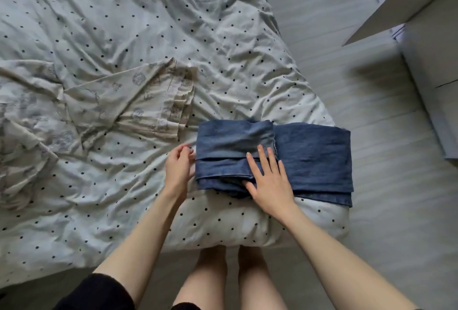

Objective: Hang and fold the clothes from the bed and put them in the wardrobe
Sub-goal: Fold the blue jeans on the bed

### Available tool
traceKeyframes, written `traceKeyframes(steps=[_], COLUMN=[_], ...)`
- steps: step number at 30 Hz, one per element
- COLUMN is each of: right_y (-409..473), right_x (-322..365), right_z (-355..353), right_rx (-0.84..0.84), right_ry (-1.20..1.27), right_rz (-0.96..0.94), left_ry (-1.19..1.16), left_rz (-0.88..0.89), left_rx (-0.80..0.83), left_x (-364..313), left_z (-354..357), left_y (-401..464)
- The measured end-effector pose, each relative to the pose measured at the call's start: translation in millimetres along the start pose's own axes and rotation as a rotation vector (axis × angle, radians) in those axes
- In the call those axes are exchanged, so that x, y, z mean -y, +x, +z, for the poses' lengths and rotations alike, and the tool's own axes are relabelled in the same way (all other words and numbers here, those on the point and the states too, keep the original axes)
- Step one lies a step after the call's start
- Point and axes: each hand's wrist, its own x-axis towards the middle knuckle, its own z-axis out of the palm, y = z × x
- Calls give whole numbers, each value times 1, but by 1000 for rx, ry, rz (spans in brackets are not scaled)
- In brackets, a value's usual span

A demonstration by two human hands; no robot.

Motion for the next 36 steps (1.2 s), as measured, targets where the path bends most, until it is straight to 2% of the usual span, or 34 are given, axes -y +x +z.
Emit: traceKeyframes(steps=[2, 5, 8, 10, 12, 14, 18, 24, 28, 33, 36], right_y=[-2, 1, -1, -5, -8, -7, -5, 9, 17, 7, -19], right_x=[3, 7, 7, 7, 8, 7, 6, 42, 51, -12, -70], right_z=[-1, -5, -9, -10, -11, -15, -27, -51, -68, -70, -56], right_rx=[16, 18, 11, -3, -3, 3, -64, -120, -46, 9, -34], right_ry=[-1, -5, 5, 37, 67, 122, 240, 483, 543, 472, 683], right_rz=[16, 35, 37, 31, 14, 2, -69, -209, -282, -231, -54], left_ry=[-44, -54, 58, 258, 449, 488, 507, 656, 803, 1056, 1138], left_rz=[-218, -400, -415, -335, -193, -106, 14, 261, 328, 386, 399], left_rx=[235, 445, 591, 643, 534, 395, 319, 160, 47, 46, 126], left_x=[-9, -21, -34, -39, -39, -42, -69, -122, -147, -119, -79], left_z=[-6, -18, -24, -14, 3, 17, 25, 10, 13, 79, 132], left_y=[11, 28, 32, 23, 12, 3, -12, -43, -54, -68, -80])
